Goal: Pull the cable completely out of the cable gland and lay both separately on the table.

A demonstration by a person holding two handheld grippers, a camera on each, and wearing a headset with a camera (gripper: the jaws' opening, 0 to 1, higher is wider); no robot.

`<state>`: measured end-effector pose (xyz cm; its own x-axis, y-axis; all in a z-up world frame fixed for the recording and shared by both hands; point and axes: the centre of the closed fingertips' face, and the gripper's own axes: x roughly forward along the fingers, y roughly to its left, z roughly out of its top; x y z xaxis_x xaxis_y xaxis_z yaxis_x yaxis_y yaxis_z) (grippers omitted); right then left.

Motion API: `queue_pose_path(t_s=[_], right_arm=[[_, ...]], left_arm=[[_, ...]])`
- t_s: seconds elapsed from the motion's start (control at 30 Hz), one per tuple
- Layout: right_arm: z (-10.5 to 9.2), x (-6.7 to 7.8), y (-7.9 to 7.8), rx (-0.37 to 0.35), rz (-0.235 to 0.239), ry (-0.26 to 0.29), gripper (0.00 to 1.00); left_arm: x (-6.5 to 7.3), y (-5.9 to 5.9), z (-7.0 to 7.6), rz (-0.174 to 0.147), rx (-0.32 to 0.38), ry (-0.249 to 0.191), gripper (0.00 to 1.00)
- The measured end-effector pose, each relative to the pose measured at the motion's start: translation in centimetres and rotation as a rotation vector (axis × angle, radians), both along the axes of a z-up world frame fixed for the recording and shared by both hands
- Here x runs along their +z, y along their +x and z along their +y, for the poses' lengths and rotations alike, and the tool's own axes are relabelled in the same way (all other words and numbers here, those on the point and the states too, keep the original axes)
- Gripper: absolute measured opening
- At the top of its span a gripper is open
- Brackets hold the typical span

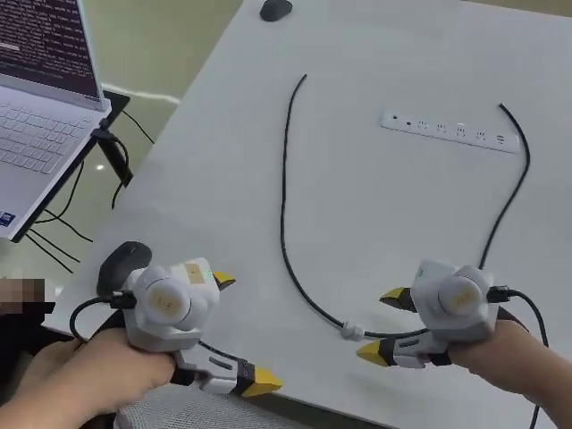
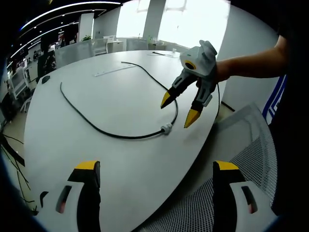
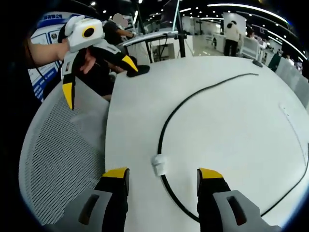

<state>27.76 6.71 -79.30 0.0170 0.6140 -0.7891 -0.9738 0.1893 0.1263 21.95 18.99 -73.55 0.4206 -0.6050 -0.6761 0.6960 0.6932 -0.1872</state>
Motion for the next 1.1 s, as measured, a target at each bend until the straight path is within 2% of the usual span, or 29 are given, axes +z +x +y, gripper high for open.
queue_pose_path(t_s=[0.27,0.43,0.57,0.8,1.1], right_arm=[[0.2,-1.7,0.2,0.007,0.022,-0.015,0.42],[0.3,-2.2,-0.2,0.033,0.023,-0.024,0.38],[0.4,-2.2,0.0,0.055,0.001,-0.028,0.31],[0.6,-2.4,-0.1,0.074,0.01,-0.029,0.25],[0.6,-2.9,-0.5,0.11,0.026,-0.036,0.13]], left_arm=[[-0.2,0.1,0.0,0.007,-0.012,0.007,0.96],[-0.5,-0.1,0.2,0.019,-0.013,0.012,0.96],[-0.6,-0.3,0.3,0.031,-0.008,0.013,0.96],[-0.6,-0.3,0.6,0.037,0.002,0.009,0.96],[-0.7,-0.1,0.4,0.032,-0.001,0.01,0.96]])
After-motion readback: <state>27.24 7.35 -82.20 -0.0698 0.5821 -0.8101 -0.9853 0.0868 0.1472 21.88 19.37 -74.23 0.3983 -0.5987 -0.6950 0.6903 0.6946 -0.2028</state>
